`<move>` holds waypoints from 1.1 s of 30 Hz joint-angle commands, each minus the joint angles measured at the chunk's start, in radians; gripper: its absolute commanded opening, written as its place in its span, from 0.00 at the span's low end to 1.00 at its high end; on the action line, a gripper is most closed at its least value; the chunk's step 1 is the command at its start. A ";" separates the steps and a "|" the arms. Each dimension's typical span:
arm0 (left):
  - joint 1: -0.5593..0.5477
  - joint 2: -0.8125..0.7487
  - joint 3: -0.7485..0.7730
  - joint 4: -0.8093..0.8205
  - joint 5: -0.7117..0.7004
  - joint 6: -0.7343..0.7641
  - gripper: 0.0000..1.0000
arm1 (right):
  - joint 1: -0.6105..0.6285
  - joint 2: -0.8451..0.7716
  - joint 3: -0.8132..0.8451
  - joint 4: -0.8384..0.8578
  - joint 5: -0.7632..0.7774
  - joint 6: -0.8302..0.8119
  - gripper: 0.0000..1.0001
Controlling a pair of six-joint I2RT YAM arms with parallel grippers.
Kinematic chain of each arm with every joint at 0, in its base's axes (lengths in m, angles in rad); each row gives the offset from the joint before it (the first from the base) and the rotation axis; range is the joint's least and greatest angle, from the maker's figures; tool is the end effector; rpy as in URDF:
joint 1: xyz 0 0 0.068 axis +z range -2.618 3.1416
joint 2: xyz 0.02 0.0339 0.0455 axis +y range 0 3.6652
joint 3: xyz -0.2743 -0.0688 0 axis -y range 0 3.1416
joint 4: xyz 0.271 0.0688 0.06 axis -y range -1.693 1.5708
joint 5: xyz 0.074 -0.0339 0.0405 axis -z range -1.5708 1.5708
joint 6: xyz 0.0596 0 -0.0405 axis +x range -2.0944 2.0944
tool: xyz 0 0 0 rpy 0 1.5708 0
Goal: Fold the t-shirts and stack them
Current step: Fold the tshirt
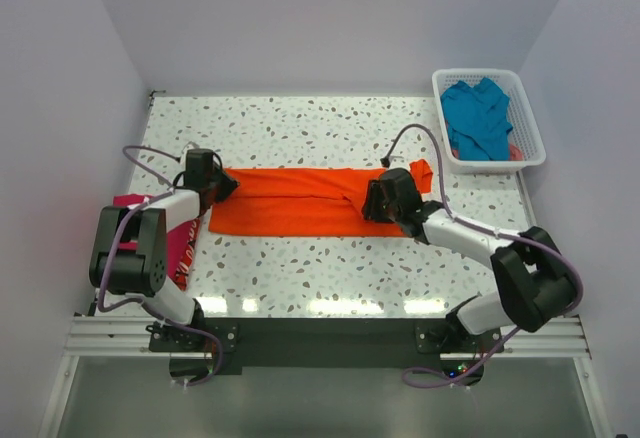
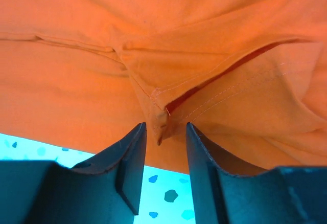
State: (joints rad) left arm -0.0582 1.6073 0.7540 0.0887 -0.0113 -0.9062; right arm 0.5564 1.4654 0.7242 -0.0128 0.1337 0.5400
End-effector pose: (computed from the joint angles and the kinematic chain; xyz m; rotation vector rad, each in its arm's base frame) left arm 0.3493 -0.0197 0.1304 -0.9855 2.1694 -0.4593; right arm 0.2832 0.1668 0.1565 0.0488 2.3497 0.3956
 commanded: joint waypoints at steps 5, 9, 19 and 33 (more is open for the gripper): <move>0.003 -0.075 -0.015 0.074 0.042 0.015 0.34 | -0.045 -0.111 0.116 -0.171 0.179 -0.044 0.51; -0.057 -0.109 0.002 0.069 0.031 0.065 0.42 | -0.162 -0.039 0.193 -0.259 0.149 -0.067 0.51; -0.396 -0.012 0.232 -0.038 -0.056 0.245 0.47 | -0.225 0.141 0.317 -0.289 0.112 -0.100 0.48; -0.727 0.253 0.541 -0.167 -0.133 0.405 0.51 | -0.225 0.109 0.227 -0.236 0.060 -0.086 0.26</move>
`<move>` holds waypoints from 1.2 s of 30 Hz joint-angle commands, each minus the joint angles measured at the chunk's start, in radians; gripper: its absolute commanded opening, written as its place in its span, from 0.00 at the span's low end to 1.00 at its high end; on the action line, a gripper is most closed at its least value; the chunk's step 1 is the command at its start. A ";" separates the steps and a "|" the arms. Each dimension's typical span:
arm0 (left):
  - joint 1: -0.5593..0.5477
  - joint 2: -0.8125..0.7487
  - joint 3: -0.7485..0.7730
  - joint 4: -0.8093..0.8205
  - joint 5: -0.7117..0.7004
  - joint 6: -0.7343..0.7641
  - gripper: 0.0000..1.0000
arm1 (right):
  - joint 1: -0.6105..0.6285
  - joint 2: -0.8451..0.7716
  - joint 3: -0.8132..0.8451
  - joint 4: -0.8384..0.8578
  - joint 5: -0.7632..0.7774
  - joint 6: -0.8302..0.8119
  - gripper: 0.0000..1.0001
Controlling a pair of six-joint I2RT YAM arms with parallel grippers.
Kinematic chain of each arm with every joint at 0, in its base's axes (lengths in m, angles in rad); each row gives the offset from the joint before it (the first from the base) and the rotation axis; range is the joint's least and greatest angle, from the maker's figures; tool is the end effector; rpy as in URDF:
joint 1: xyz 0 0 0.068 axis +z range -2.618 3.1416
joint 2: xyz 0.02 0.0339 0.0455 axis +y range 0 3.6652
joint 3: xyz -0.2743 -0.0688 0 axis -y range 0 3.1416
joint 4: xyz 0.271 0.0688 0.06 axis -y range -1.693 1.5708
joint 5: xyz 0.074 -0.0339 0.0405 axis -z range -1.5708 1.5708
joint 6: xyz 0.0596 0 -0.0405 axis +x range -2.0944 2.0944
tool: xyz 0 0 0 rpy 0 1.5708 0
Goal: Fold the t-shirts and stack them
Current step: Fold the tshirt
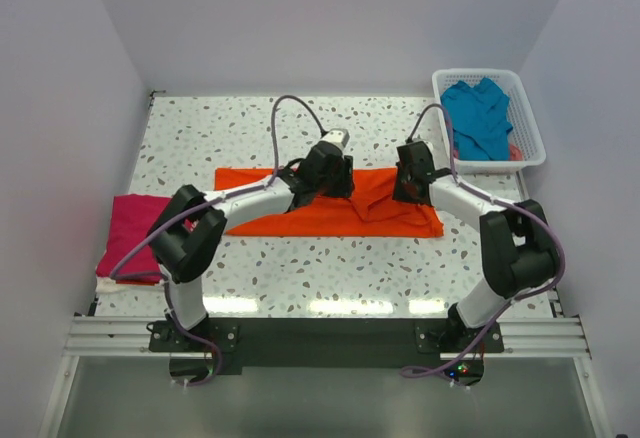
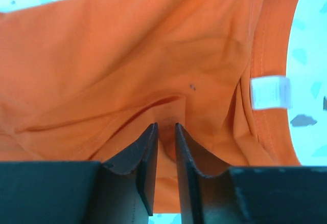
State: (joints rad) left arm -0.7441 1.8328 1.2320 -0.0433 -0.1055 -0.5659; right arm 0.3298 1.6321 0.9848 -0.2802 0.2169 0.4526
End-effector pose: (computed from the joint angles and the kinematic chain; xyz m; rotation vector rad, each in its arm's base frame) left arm 0.3390 -0.3036 0.1947 0.1429 2.2746 -0.5980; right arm 0.3528 0.1072 0.1659 0.2407 2.4570 0.0651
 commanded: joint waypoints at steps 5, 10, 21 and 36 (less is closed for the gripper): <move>-0.095 0.089 0.132 -0.061 -0.076 0.101 0.55 | 0.002 -0.116 -0.098 0.053 -0.062 0.012 0.12; -0.135 0.117 0.173 -0.069 -0.097 0.127 0.55 | 0.003 -0.202 -0.152 0.061 -0.077 0.024 0.04; -0.187 0.177 0.215 -0.118 -0.189 0.156 0.45 | 0.003 -0.324 -0.256 0.073 -0.125 0.032 0.02; -0.193 0.166 0.132 -0.113 -0.214 0.144 0.33 | 0.005 -0.388 -0.350 0.081 -0.123 0.052 0.02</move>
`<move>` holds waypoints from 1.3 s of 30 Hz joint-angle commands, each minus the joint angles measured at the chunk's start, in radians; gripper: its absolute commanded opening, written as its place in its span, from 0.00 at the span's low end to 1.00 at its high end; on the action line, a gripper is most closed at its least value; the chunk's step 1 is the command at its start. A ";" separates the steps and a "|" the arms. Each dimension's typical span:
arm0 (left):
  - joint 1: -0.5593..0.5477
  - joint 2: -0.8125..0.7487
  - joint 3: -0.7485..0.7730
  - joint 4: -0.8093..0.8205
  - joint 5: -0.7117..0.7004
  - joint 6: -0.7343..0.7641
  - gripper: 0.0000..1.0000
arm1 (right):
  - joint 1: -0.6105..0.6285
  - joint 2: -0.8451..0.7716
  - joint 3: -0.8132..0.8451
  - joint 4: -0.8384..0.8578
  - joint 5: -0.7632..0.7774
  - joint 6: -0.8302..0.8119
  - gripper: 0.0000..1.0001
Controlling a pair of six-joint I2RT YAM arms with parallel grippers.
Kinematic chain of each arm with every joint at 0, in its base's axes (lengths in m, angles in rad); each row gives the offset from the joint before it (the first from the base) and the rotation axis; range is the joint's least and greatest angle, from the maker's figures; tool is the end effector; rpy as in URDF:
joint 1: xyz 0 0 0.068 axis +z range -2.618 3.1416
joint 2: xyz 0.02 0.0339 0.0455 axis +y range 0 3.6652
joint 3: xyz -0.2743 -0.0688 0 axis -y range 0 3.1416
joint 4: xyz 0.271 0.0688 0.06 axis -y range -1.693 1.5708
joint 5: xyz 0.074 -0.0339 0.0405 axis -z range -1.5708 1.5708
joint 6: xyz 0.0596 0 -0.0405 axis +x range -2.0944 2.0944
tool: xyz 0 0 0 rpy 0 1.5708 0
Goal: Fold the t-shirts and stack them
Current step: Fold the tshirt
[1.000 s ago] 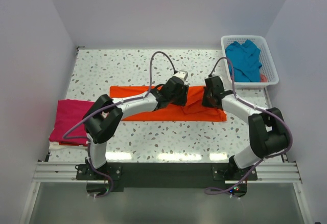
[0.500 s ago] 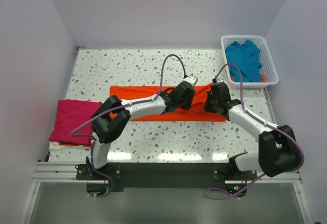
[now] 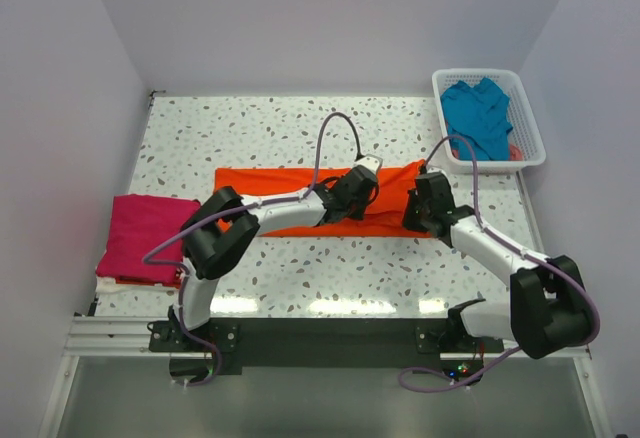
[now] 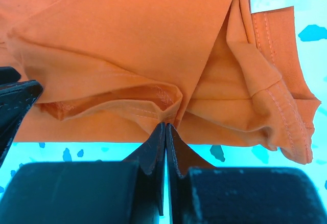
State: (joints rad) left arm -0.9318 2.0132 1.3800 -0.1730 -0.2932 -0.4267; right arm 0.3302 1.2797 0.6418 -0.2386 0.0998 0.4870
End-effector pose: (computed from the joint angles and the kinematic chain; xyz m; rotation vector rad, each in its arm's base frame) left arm 0.3014 -0.3767 0.1548 0.4526 2.3126 -0.3239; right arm 0.2668 0.0852 0.1606 0.2366 2.4449 0.2405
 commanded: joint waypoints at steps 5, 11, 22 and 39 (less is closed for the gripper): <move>-0.006 -0.027 -0.039 0.013 -0.029 -0.004 0.28 | 0.003 -0.054 -0.013 0.035 0.003 0.019 0.10; -0.004 -0.060 -0.067 0.000 -0.055 -0.011 0.24 | 0.003 -0.071 -0.021 0.028 0.011 0.024 0.24; -0.001 -0.119 -0.117 -0.014 -0.106 -0.018 0.19 | 0.003 -0.085 0.016 0.025 0.003 0.045 0.41; 0.082 -0.182 -0.121 -0.003 -0.029 -0.020 0.19 | 0.003 0.012 0.097 0.053 -0.012 0.082 0.41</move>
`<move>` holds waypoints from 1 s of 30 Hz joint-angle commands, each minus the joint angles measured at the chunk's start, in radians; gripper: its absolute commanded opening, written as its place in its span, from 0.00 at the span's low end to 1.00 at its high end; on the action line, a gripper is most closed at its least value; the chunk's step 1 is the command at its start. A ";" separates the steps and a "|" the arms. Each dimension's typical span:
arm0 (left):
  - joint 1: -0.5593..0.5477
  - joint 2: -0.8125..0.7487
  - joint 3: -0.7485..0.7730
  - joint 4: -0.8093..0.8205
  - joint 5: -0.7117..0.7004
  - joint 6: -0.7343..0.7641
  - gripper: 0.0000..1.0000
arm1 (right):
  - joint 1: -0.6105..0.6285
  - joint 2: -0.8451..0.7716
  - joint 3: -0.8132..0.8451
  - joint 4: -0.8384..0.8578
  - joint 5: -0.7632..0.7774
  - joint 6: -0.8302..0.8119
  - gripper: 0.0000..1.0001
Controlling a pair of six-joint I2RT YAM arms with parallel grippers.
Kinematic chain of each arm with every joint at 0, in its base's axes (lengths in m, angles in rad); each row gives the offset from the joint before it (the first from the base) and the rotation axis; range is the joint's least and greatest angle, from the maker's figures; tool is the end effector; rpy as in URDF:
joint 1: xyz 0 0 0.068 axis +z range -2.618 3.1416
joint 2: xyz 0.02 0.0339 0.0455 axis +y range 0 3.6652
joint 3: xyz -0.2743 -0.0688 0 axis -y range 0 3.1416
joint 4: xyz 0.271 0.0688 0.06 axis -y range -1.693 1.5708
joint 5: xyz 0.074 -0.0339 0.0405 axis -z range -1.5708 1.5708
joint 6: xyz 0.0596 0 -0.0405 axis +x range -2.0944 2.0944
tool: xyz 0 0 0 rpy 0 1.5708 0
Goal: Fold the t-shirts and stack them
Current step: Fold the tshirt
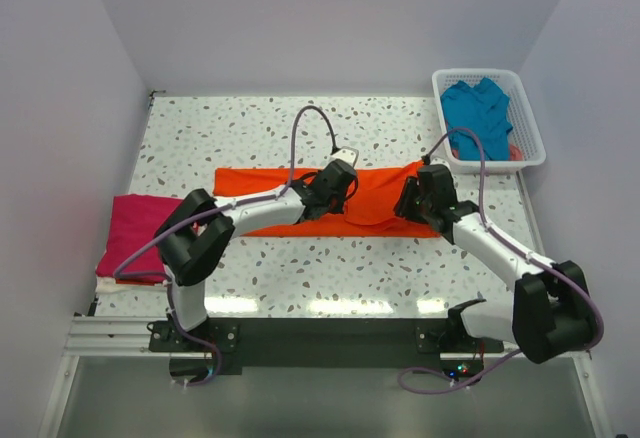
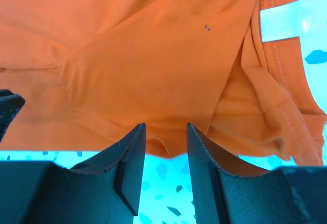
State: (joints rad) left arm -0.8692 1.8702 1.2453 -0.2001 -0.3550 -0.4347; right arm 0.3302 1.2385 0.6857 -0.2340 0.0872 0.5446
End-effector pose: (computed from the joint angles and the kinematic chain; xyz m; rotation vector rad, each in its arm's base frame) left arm 0.3024 -0.3257 0.1703 0.3433 2.3158 -0.2213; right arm 0.2730 0.0881 0.1871 0.2969 2.3587 0.3223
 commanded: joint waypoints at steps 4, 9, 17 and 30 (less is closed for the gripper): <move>0.025 -0.034 0.042 0.010 0.031 -0.009 0.19 | 0.004 0.096 0.028 0.088 -0.037 0.038 0.36; 0.074 -0.043 0.039 0.001 0.065 -0.022 0.20 | 0.003 0.061 -0.067 0.108 -0.066 0.048 0.24; 0.145 -0.066 0.029 -0.087 0.018 -0.045 0.29 | 0.003 0.024 -0.084 0.090 -0.061 0.074 0.27; 0.259 -0.167 -0.135 -0.197 -0.042 -0.099 0.33 | 0.003 0.258 0.165 -0.007 0.045 0.063 0.45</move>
State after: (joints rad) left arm -0.6155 1.7432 1.1427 -0.3599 -0.3584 -0.4988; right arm 0.3302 1.4322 0.7891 -0.2047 0.0715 0.6060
